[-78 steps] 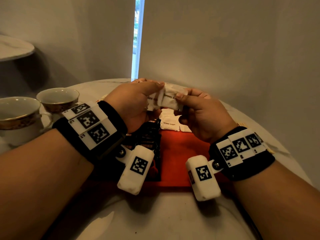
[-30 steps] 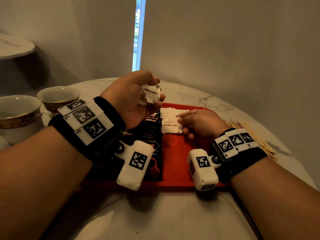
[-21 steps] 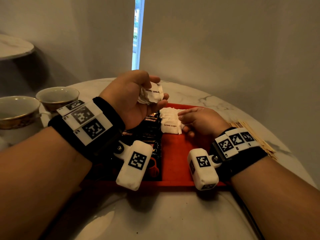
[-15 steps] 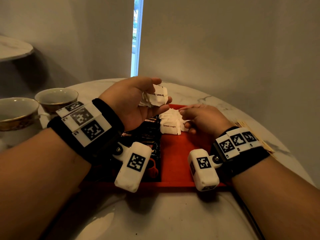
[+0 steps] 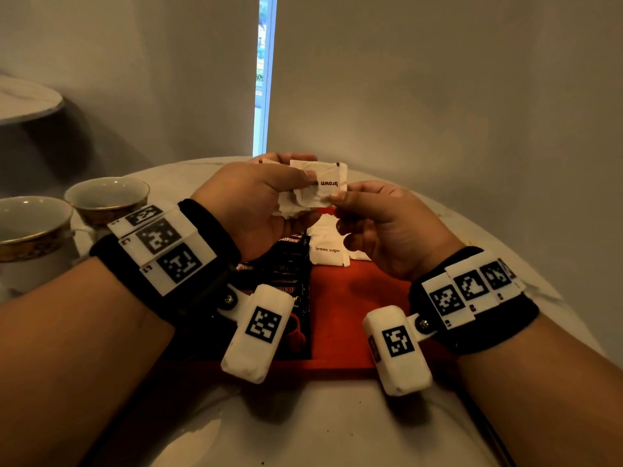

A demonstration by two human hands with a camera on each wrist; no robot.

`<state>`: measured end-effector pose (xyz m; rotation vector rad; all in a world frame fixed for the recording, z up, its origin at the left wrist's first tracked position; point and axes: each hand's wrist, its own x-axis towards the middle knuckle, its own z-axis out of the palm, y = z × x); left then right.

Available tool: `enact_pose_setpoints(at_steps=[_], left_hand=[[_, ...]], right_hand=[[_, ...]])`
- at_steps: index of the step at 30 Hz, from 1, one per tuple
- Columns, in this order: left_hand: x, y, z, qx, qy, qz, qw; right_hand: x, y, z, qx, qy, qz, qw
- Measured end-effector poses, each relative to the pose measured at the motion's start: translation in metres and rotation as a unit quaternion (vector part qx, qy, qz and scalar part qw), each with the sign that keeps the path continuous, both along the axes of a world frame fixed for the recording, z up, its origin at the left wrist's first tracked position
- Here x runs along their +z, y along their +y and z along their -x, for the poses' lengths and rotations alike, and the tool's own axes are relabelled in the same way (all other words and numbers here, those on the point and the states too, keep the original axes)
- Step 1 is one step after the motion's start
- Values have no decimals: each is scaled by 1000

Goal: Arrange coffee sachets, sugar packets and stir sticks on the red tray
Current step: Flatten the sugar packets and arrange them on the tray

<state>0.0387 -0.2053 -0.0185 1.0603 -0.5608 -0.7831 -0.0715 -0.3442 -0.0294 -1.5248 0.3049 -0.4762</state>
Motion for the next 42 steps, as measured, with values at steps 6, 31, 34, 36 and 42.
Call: enact_pose_setpoints(at_steps=[6, 31, 34, 36, 42], left_hand=[[-1, -1, 0, 3, 8, 5, 1000], [0, 2, 9, -52, -21, -46, 997], [1, 1, 10, -18, 1, -21, 1000], [1, 0, 8, -3, 4, -1, 1000], [0, 1, 5, 3, -25, -30, 999]], right_hand=[[4, 3, 1, 3, -14, -16, 1000], [9, 14, 0, 34, -122, -138, 982], [9, 15, 1, 39, -127, -132, 982], [8, 14, 2, 22, -110, -102, 988], [4, 6, -1, -29, -69, -62, 995]])
